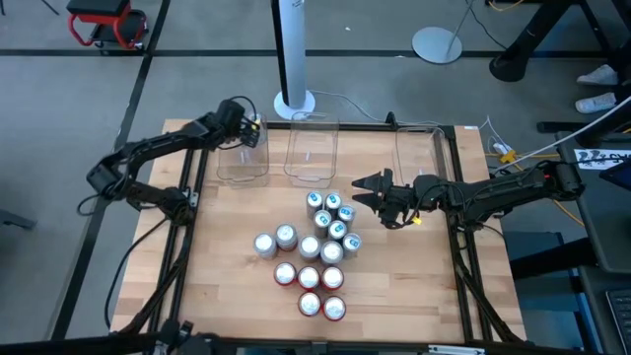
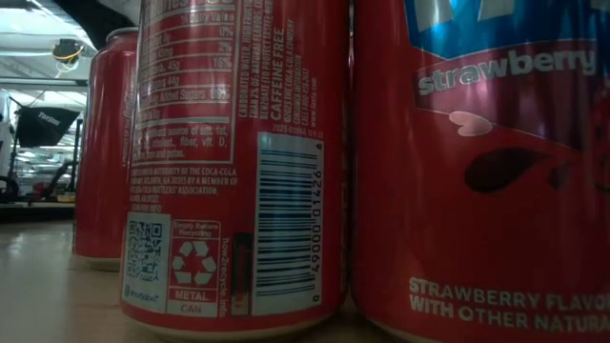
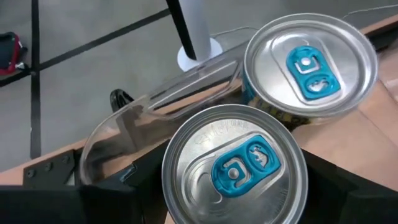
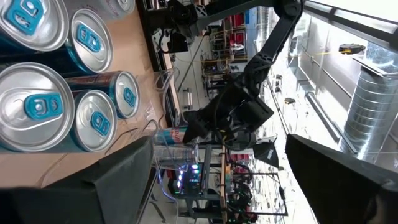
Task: Sort soda cans
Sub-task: Put the blue soda can into the left transparent bin
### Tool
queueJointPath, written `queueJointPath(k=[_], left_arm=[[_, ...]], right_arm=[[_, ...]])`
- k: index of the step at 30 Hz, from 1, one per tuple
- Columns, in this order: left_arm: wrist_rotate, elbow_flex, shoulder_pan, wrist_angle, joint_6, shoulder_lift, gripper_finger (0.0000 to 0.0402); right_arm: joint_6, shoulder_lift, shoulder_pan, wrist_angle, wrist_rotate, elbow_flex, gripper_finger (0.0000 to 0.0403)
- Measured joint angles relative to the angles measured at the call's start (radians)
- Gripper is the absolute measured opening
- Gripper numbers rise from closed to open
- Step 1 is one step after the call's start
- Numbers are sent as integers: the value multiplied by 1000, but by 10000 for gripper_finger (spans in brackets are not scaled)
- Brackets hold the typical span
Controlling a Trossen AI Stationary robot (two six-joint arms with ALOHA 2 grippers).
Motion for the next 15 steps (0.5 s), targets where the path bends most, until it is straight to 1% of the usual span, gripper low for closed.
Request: queueJointPath(k=[10,15], left_arm=[[1,0,3,53,-7,22,240],[3,0,6,52,-17,22,263]], right_arm=[[0,0,0,0,0,0,366],[0,0,0,0,0,0,366]])
